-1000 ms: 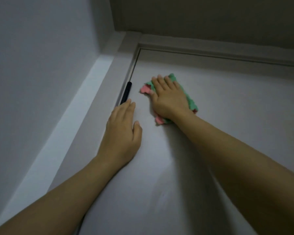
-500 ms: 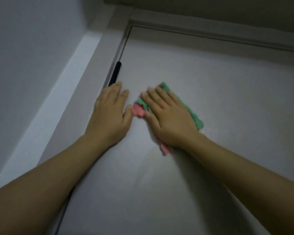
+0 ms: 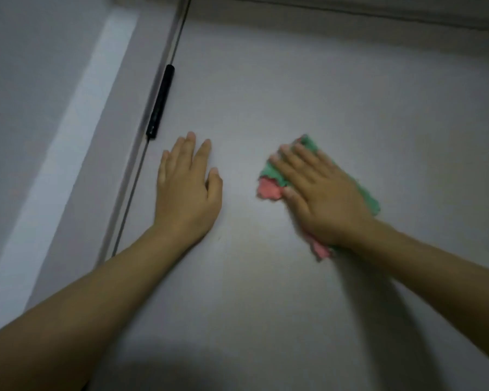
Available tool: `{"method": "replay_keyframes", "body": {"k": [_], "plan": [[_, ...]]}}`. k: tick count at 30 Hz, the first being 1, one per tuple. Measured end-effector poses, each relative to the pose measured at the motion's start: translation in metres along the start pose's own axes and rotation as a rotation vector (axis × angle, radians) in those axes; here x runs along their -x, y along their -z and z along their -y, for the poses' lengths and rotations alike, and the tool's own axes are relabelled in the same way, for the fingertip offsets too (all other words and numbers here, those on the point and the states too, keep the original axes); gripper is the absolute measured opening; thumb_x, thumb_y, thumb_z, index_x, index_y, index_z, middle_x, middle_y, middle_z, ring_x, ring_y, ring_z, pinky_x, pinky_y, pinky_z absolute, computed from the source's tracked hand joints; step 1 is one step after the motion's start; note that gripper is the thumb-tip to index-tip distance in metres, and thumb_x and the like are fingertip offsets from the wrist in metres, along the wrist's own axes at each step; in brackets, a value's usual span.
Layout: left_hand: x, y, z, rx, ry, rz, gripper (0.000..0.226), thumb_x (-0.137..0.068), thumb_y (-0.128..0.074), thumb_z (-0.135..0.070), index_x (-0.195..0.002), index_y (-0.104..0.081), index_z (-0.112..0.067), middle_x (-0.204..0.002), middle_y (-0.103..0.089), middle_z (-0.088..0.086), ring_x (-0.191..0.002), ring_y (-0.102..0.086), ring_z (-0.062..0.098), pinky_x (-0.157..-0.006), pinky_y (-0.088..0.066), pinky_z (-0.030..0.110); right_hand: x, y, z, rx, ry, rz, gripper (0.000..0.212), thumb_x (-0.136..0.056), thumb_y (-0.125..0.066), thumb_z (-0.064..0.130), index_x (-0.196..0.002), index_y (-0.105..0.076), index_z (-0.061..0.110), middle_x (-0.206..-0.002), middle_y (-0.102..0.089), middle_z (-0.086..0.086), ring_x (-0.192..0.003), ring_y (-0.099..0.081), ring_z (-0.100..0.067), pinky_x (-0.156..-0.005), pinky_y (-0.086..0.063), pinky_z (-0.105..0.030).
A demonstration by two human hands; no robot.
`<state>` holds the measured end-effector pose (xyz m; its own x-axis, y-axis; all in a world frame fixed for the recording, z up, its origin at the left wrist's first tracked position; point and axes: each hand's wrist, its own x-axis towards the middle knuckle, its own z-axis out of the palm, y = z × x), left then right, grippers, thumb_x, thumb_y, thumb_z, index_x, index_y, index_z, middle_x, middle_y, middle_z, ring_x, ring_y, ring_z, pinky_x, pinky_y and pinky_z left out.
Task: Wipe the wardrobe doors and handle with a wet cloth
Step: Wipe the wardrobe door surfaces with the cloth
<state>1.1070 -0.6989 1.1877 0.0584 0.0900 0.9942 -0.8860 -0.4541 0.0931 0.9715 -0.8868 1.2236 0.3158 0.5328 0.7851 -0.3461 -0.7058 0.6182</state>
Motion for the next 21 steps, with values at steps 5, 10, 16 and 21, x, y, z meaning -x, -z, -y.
{"method": "replay_keyframes", "body": {"k": [5, 10, 16, 21], "plan": [[0.004, 0.001, -0.003, -0.017, 0.018, 0.031, 0.065, -0.091, -0.015, -0.04, -0.152, -0.019, -0.017, -0.16, -0.009, 0.004, -0.147, -0.001, 0.015, -0.119, 0.007, 0.032, -0.032, 0.006, -0.08, 0.05, -0.641, -0.073, 0.063, -0.096, -0.01, 0.041, -0.152, -0.017, 0.013, -0.159, -0.016, -0.012, -0.147, -0.011, -0.028, -0.12, -0.004, -0.04], [-0.001, 0.001, -0.035, -0.048, 0.101, 0.068, 0.072, -0.087, -0.015, -0.046, -0.151, -0.02, -0.012, -0.16, -0.008, 0.008, -0.147, -0.001, 0.018, -0.117, 0.011, 0.035, 0.022, -0.001, -0.003, -0.002, -0.198, -0.046, 0.057, -0.098, -0.023, 0.037, -0.148, -0.03, 0.011, -0.154, -0.028, -0.011, -0.145, -0.02, -0.027, -0.119, -0.012, -0.041], [-0.006, -0.02, -0.103, -0.014, -0.063, 0.067, 0.066, -0.088, -0.021, -0.04, -0.148, -0.03, -0.015, -0.158, -0.018, 0.007, -0.146, -0.011, 0.017, -0.114, 0.013, 0.03, 0.049, 0.026, -0.137, 0.071, -0.351, -0.036, 0.057, -0.099, -0.021, 0.033, -0.146, -0.031, 0.003, -0.15, -0.033, -0.02, -0.141, -0.028, -0.033, -0.12, -0.007, -0.035], [-0.013, -0.048, -0.159, -0.009, -0.125, 0.09, 0.066, -0.088, -0.02, -0.041, -0.148, -0.029, -0.016, -0.158, -0.019, 0.005, -0.146, -0.012, 0.016, -0.115, 0.011, 0.033, 0.05, 0.014, -0.11, 0.097, -0.572, -0.132, 0.061, -0.095, -0.017, 0.034, -0.147, -0.031, 0.005, -0.151, -0.032, -0.018, -0.142, -0.025, -0.035, -0.118, -0.011, -0.042]]}}
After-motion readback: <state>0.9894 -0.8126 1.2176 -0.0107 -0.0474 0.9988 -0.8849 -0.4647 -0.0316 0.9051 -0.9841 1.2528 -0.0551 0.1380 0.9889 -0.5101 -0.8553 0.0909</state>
